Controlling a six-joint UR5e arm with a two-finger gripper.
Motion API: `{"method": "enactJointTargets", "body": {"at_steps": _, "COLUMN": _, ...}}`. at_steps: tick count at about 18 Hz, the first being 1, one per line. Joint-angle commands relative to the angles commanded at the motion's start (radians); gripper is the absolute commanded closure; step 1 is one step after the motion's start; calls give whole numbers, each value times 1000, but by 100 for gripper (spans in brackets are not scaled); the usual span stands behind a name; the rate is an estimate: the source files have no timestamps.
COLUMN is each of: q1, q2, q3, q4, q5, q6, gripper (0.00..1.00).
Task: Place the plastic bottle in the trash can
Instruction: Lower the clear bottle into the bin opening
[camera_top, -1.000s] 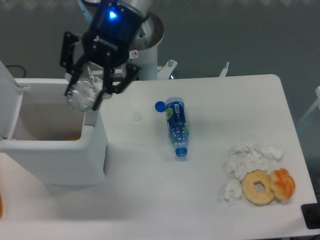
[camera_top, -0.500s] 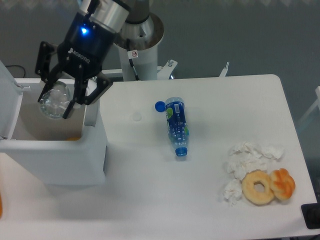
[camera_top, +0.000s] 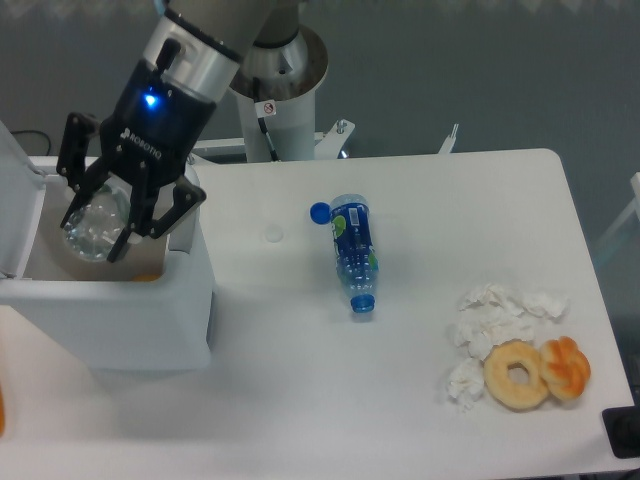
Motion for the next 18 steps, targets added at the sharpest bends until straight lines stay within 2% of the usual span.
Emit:
{"method": "enactJointTargets", "body": {"at_steps": 10, "q1": -2, "q2": 0, "q3": -21, "q4": 0, "q5": -28, "q6": 25, "gripper": 43}}
{"method": "enactJointTargets", "body": {"at_steps": 14, "q1": -2, "q2": 2, "q3": -55, "q4": 0, "q5": -28, "q6": 142, "gripper": 43}}
{"method": "enactJointTargets", "body": {"at_steps": 18, "q1": -3, "q2": 5, "q3": -63, "q4": 0, "q5": -47, "q6": 163, "gripper": 42}}
